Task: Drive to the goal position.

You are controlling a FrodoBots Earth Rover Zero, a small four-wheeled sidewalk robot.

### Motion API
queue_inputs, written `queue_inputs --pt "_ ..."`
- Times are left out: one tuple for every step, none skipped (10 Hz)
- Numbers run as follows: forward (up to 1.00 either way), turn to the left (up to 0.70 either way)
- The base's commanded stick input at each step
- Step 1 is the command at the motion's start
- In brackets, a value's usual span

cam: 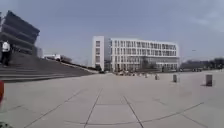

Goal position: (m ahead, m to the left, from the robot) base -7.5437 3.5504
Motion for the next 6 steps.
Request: queue_inputs --pt "0.0 0.7" --pt "0.0 0.7" --pt "0.0 0.7" --pt "0.0 0.7" --pt "0.0 0.7" --pt "0.0 0.7"
